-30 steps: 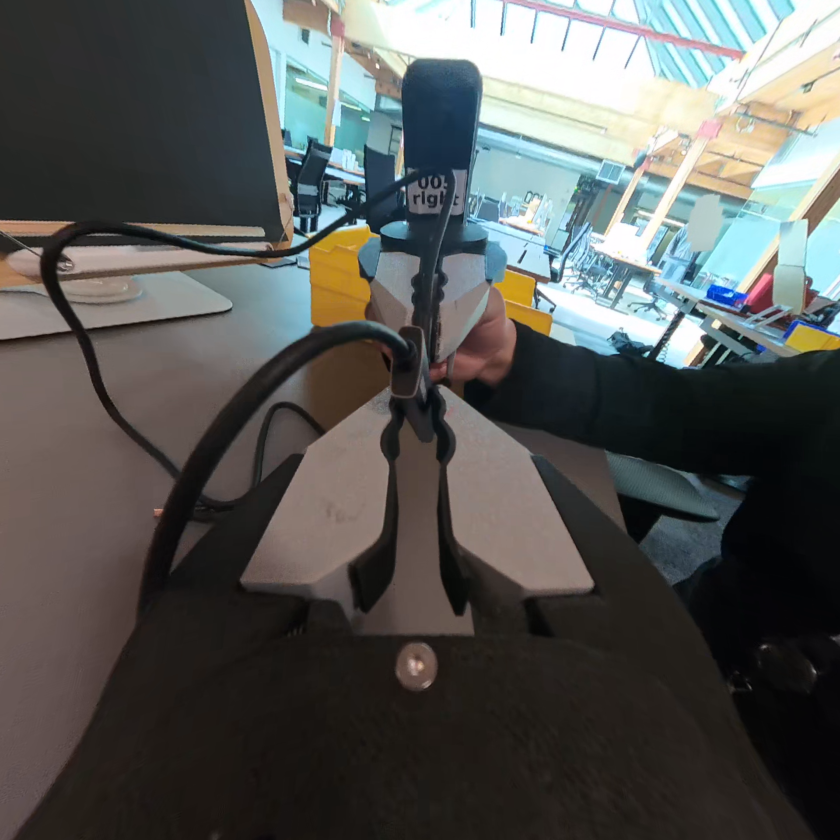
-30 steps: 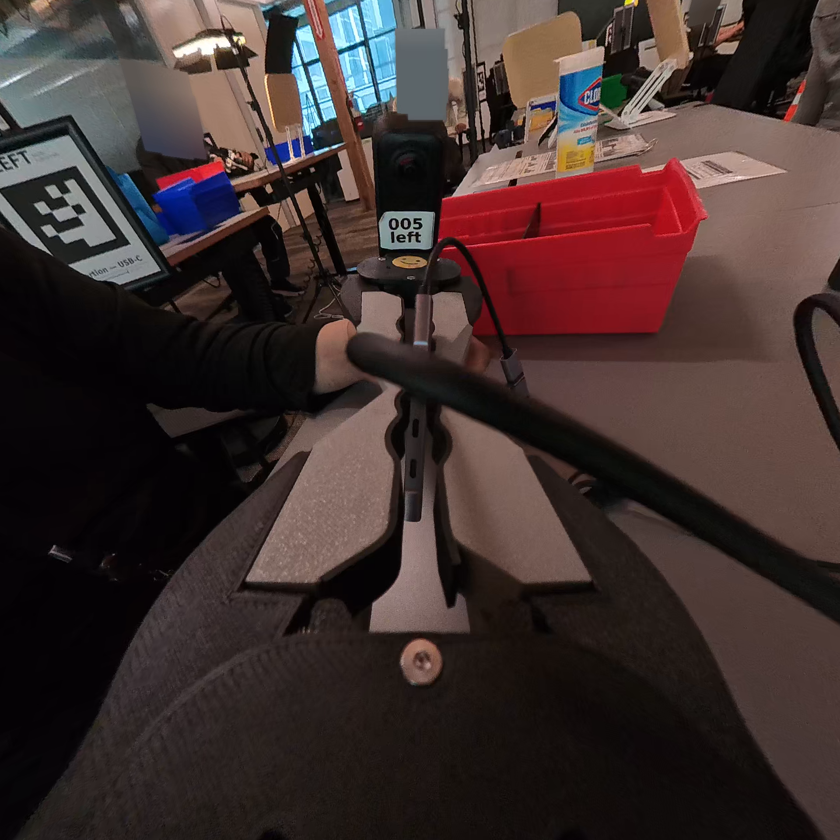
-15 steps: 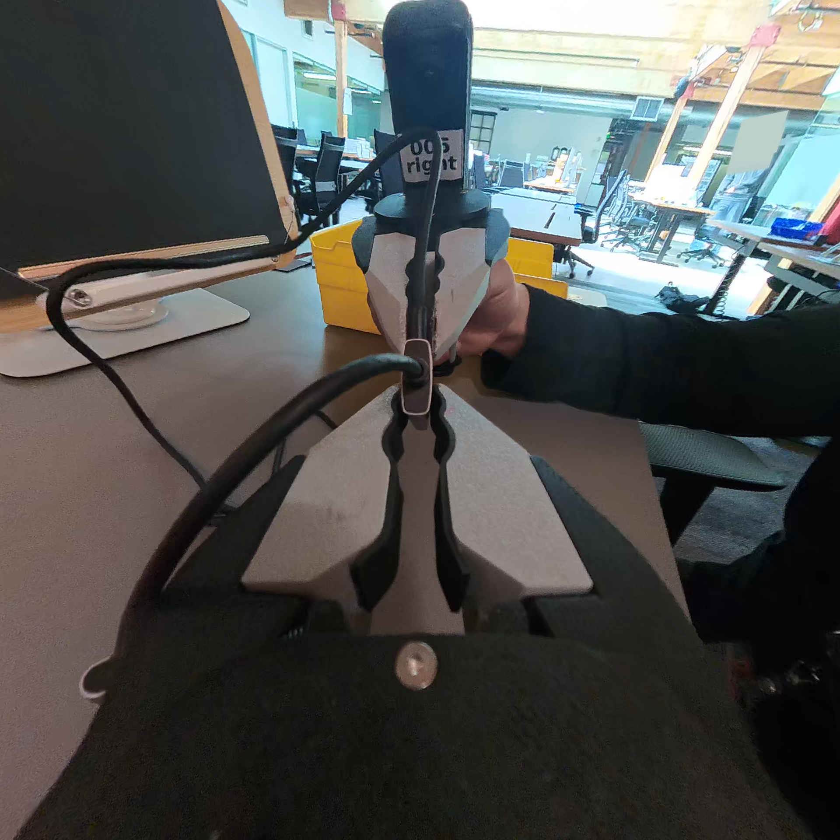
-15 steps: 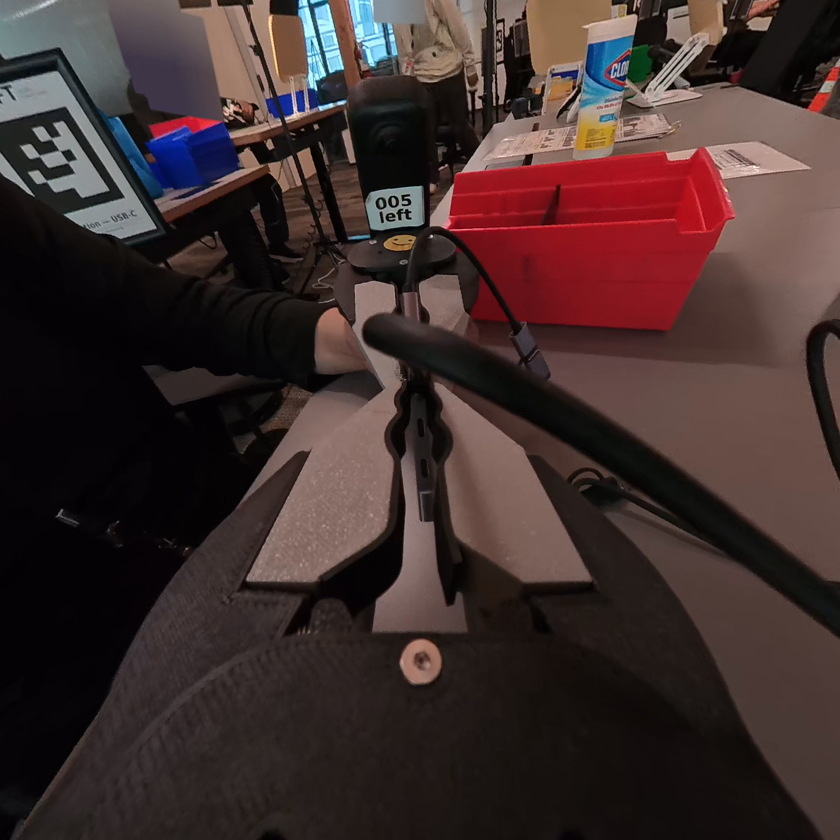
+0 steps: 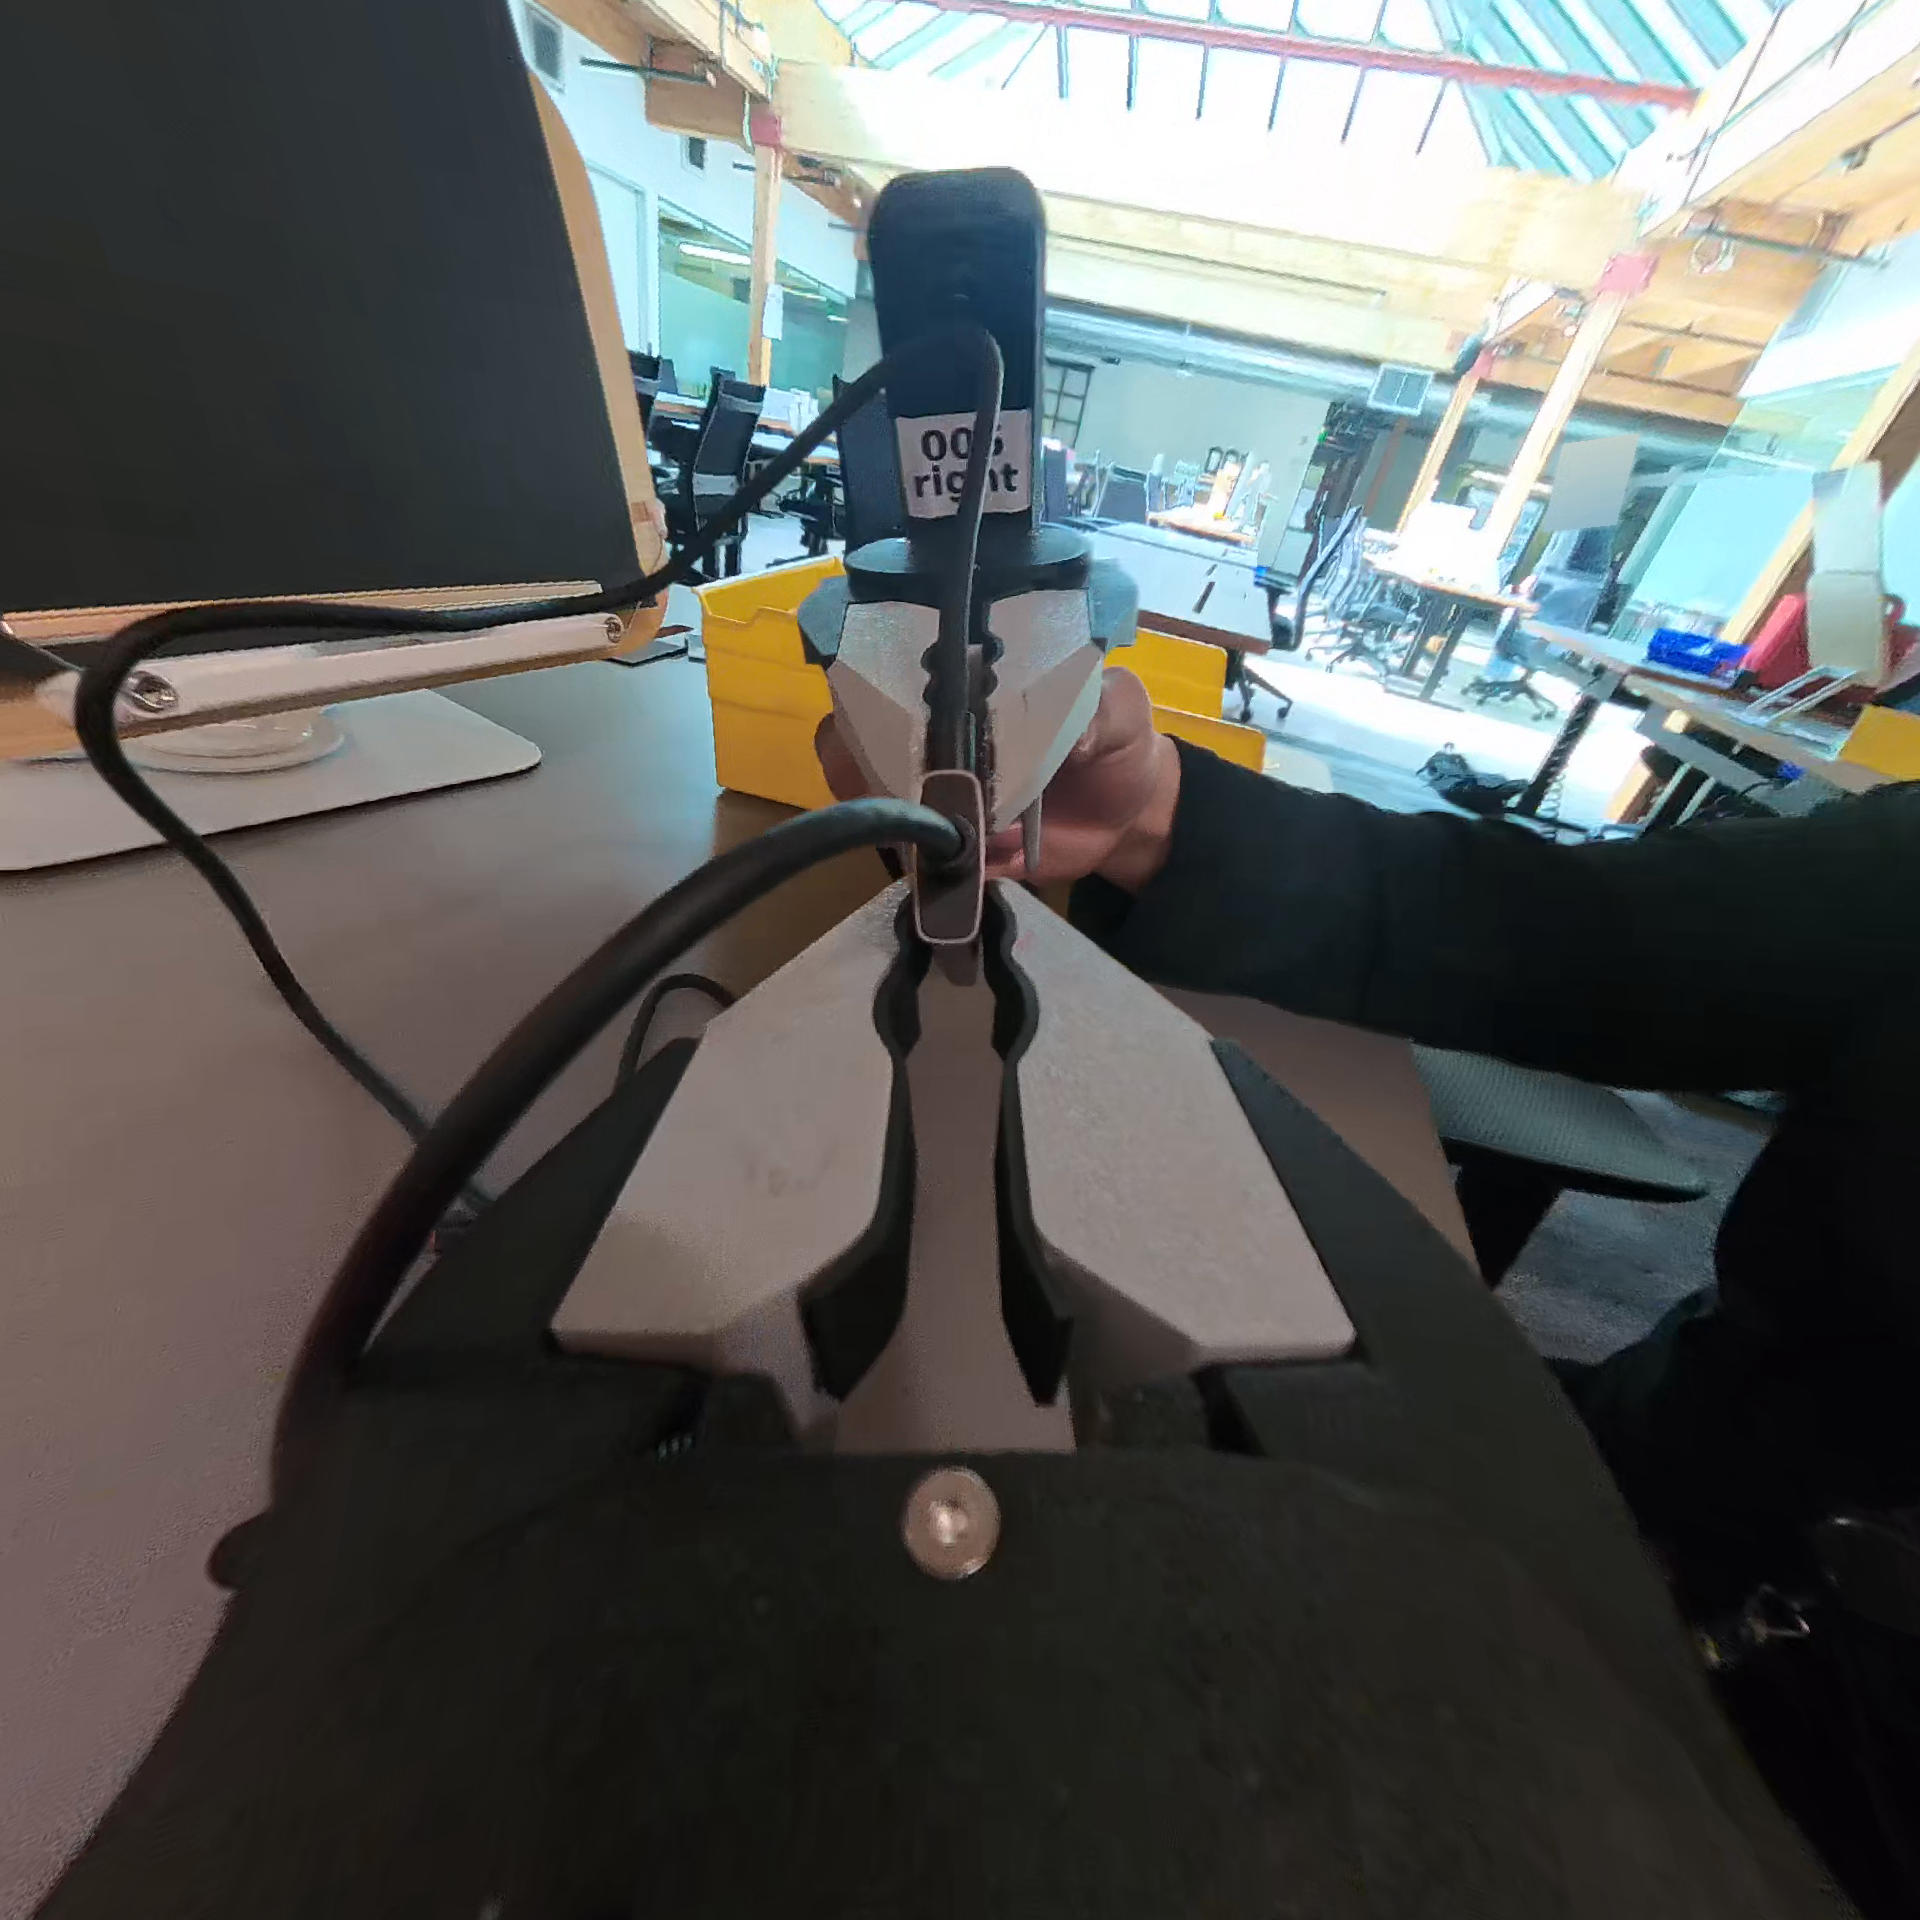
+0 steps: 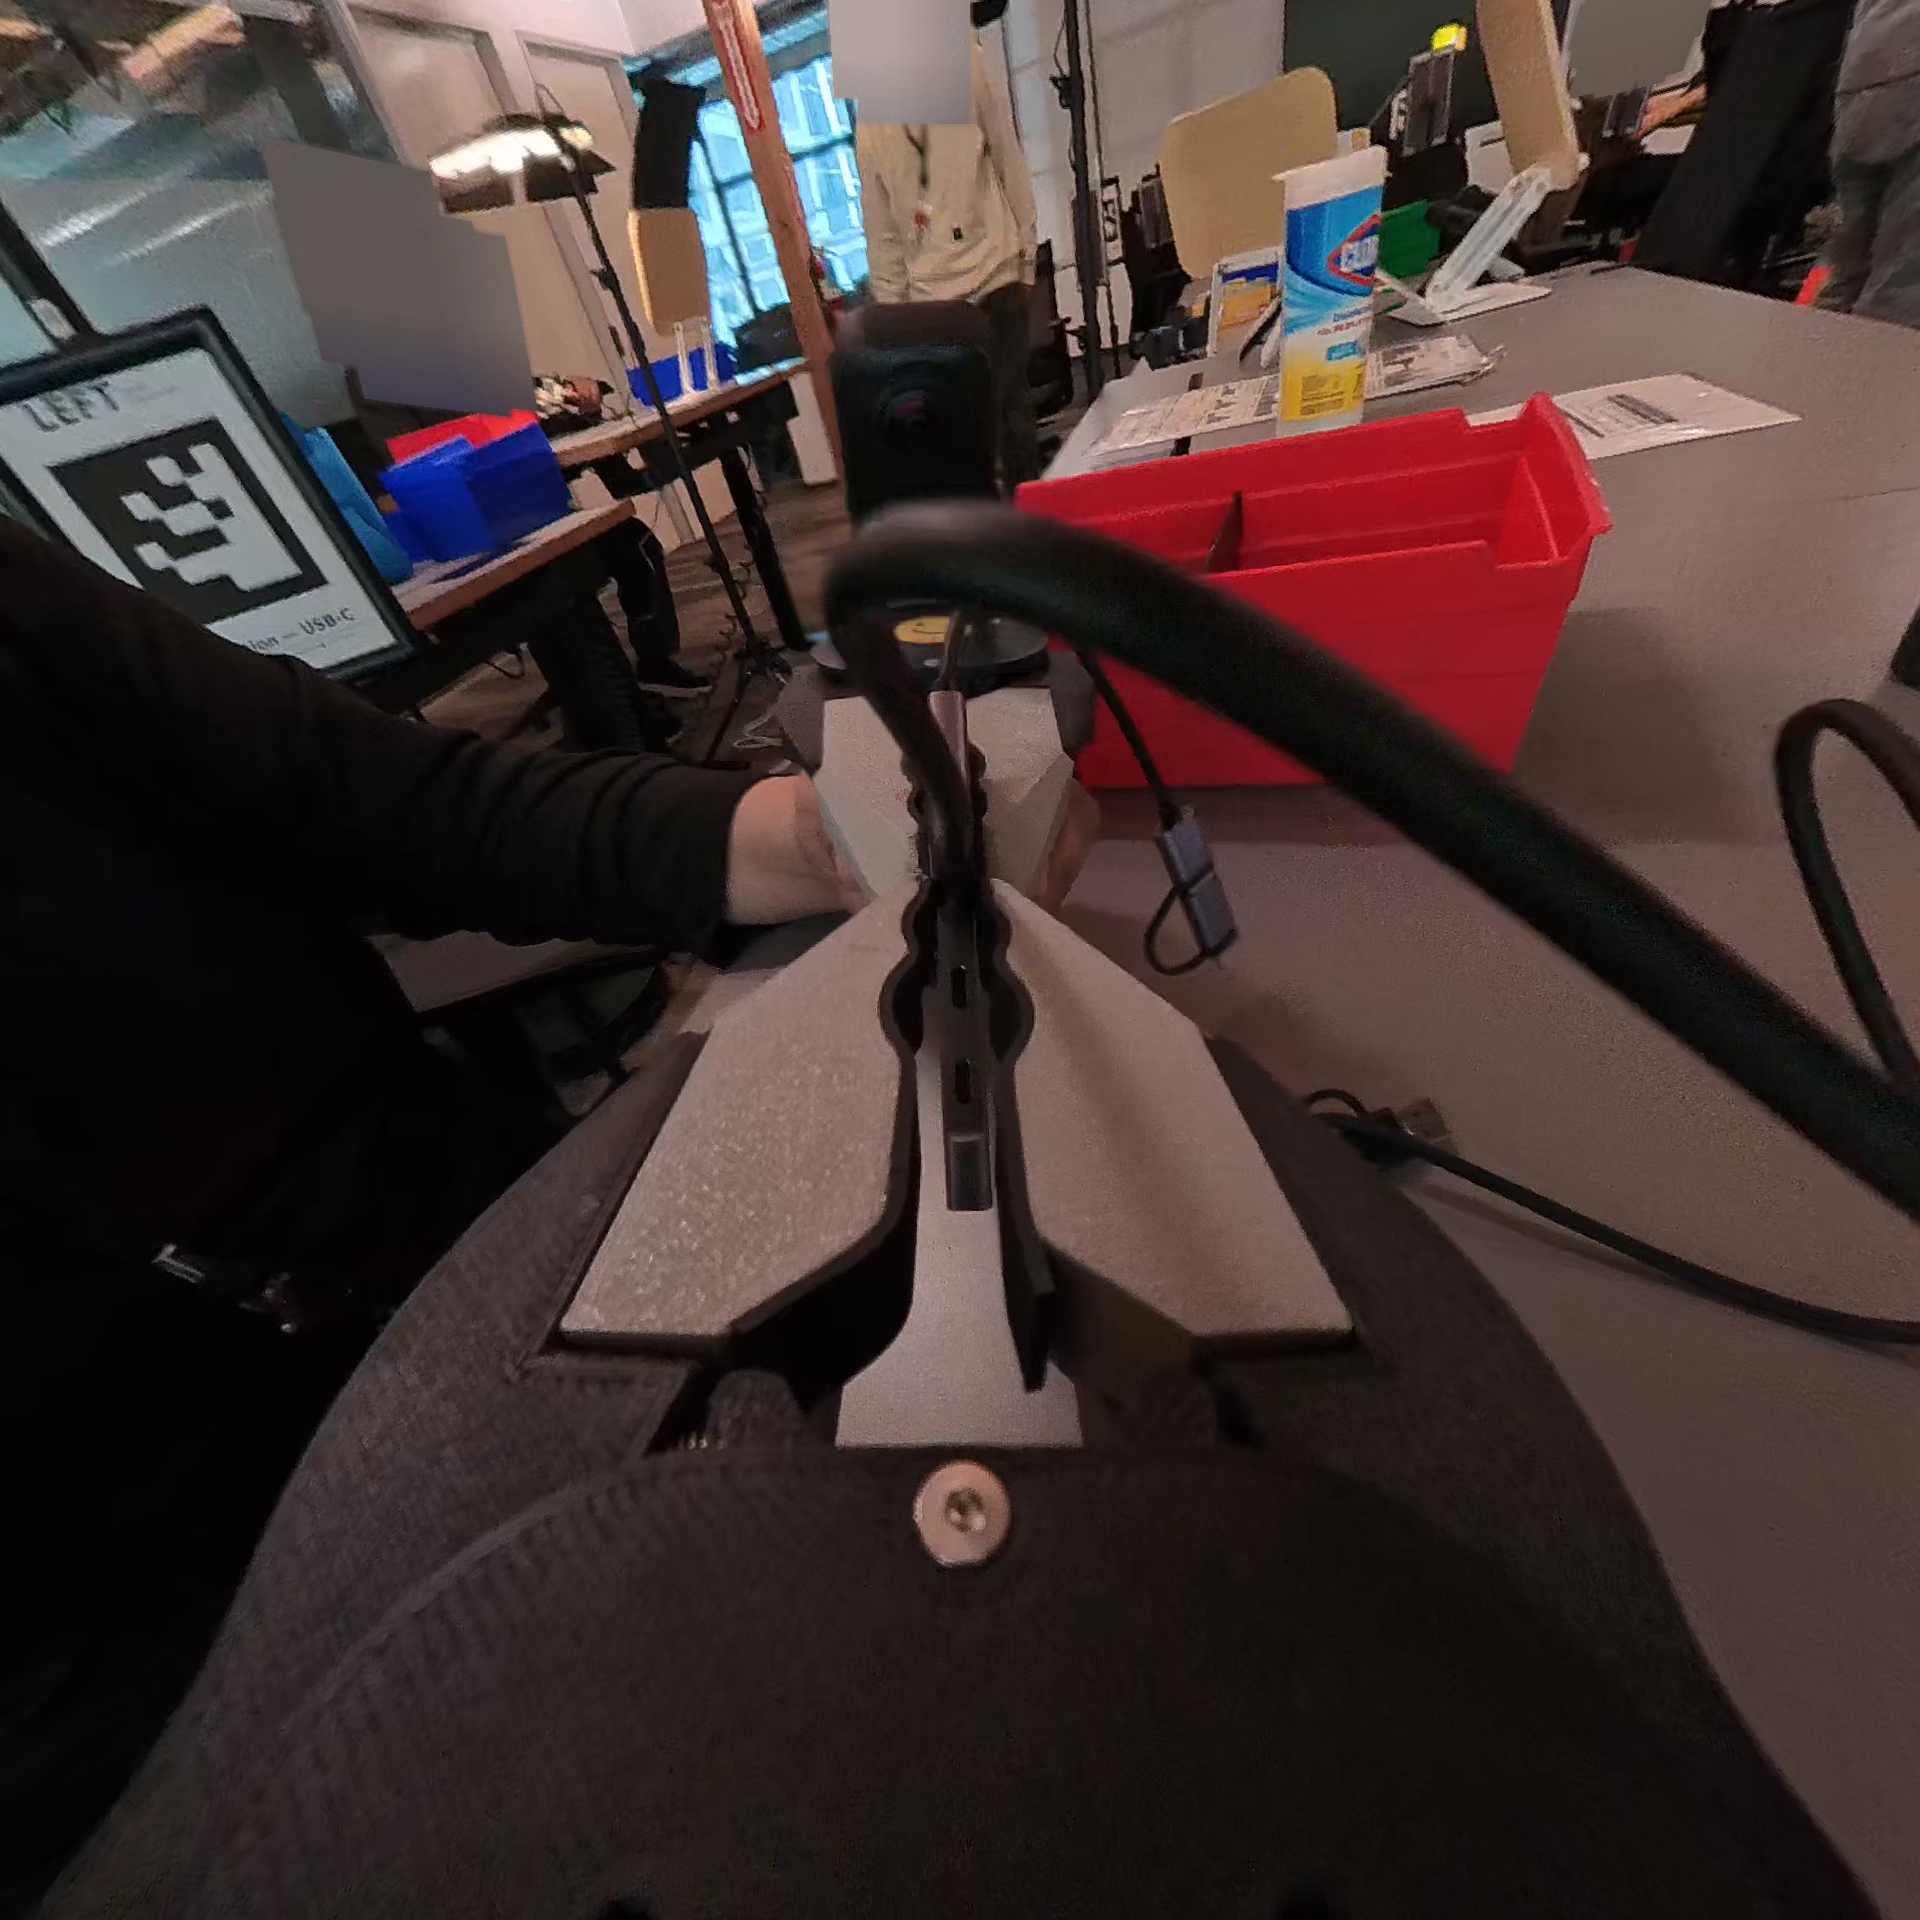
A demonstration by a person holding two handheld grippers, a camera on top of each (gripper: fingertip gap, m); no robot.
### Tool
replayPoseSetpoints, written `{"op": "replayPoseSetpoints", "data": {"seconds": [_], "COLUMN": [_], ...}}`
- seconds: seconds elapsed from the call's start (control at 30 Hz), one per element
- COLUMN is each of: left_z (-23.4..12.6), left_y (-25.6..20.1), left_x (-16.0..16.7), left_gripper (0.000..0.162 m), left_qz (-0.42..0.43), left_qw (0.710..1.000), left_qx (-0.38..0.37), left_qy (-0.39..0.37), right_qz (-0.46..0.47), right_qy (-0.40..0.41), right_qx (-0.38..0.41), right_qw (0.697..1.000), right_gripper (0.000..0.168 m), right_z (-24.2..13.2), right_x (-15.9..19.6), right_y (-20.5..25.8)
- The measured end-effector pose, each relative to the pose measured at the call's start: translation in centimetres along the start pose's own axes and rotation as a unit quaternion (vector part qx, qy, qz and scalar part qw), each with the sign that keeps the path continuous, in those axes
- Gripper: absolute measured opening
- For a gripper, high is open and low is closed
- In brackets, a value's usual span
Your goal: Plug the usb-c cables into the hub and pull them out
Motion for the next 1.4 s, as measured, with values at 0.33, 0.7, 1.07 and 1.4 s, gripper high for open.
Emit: {"op": "replayPoseSetpoints", "data": {"seconds": [0.33, 0.7, 1.07, 1.4], "left_z": [-0.7, -1.3, -1.2, -1.3], "left_y": [0.2, 1.0, 0.6, 0.9], "left_x": [-0.1, -0.2, 0.1, 0.0], "left_gripper": [0.007, 0.012, 0.007, 0.010], "left_qz": [0.009, -0.016, -0.015, -0.026], "left_qw": [0.999, 0.997, 0.999, 0.998], "left_qx": [-0.024, -0.049, -0.023, -0.033], "left_qy": [-0.024, -0.051, -0.029, -0.048], "right_qz": [-0.040, -0.071, -0.044, -0.026], "right_qy": [0.108, 0.126, 0.097, 0.061], "right_qx": [0.056, 0.084, 0.055, 0.050], "right_qw": [0.992, 0.986, 0.993, 0.997], "right_gripper": [0.013, 0.006, 0.010, 0.006], "right_z": [0.2, -0.2, 0.7, 1.2], "right_x": [1.4, 0.9, 1.1, 1.3], "right_y": [0.0, 0.1, 0.2, -0.3]}}
Point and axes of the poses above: each gripper's, where its closed fingertips meet, z out along the fingers, x out of its underside, y = z × x across the jaws, the point moved 8 cm from there along -z, back along the fingers
